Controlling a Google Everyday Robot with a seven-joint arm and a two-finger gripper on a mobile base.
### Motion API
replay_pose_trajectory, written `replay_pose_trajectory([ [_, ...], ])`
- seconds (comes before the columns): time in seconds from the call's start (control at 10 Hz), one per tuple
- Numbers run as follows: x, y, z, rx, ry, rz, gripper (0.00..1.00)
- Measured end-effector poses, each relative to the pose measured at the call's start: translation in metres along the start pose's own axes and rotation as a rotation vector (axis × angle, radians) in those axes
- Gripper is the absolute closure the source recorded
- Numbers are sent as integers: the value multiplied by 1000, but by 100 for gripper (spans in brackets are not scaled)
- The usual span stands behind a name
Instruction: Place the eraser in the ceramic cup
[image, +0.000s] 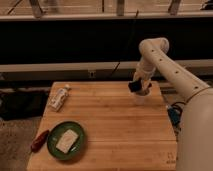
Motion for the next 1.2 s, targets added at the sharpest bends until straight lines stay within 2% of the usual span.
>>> replay_pose_trajectory([
  [0.2, 2, 4, 2, -7, -2, 11, 25],
  [0.3, 4, 8, 2, -10, -2, 18, 20],
  [1.2, 17, 18, -7, -19, 11, 36, 20],
])
